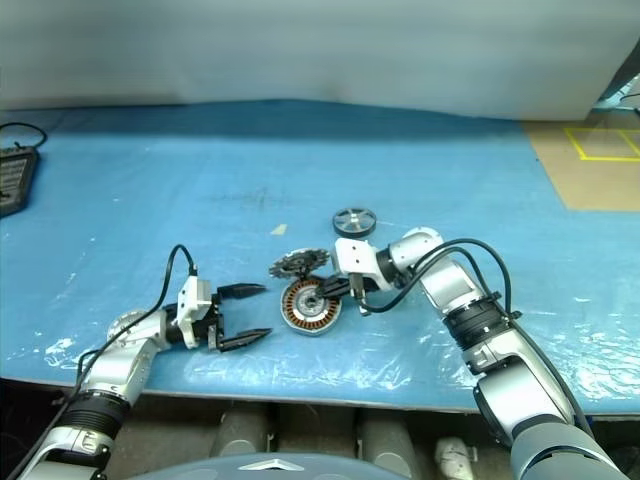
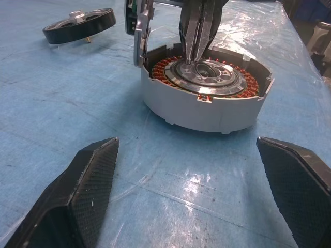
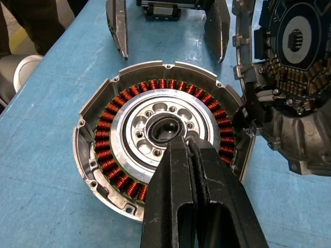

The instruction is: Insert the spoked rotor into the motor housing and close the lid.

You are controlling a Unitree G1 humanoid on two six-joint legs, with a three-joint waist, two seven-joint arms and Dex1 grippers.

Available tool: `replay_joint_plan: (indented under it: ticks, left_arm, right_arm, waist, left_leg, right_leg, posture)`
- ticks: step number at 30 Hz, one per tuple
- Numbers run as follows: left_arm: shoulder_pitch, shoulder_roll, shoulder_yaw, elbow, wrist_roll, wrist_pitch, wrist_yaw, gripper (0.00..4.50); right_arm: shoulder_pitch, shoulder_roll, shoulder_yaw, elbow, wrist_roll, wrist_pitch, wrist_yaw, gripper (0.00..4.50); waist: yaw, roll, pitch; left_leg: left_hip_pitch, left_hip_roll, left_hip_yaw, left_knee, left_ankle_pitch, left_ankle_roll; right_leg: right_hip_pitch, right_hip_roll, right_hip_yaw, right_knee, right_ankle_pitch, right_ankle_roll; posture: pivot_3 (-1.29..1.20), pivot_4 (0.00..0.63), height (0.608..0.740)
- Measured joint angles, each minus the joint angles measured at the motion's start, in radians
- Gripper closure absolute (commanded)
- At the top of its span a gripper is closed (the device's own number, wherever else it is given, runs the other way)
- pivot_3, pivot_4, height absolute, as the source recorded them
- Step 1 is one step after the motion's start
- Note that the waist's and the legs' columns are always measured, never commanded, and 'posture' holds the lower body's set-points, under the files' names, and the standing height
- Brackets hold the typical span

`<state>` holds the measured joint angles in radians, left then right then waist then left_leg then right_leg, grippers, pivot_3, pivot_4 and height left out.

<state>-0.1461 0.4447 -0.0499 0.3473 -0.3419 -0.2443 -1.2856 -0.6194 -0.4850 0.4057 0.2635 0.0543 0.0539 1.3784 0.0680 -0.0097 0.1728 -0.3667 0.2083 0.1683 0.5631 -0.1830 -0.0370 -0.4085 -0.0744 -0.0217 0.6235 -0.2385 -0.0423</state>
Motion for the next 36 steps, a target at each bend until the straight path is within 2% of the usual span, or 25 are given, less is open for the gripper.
replay_joint_plan:
  ticks: [14,36]
  left_arm:
    - [-0.003,-0.005,0.000,-0.002,0.010,0.001,0.003,0.00]
    - [-0.012,-0.011,0.000,0.002,0.012,0.001,0.003,0.00]
  right_arm:
    - [0.011,-0.004,0.000,-0.090,0.065,0.099,0.066,4.46]
    - [0.010,-0.029,0.004,-0.022,0.023,0.010,0.057,4.46]
  waist:
    - [0.001,0.000,0.000]
    - [0.001,0.000,0.000]
  left_leg:
    - [0.000,0.000,0.000,0.000,0.000,0.000]
    - [0.000,0.000,0.000,0.000,0.000,0.000]
  right_leg:
    - [0.000,0.000,0.000,0.000,0.000,0.000]
    - [0.000,0.000,0.000,0.000,0.000,0.000]
  posture:
    - [0.00,0.150,0.740]
    - [0.00,0.150,0.740]
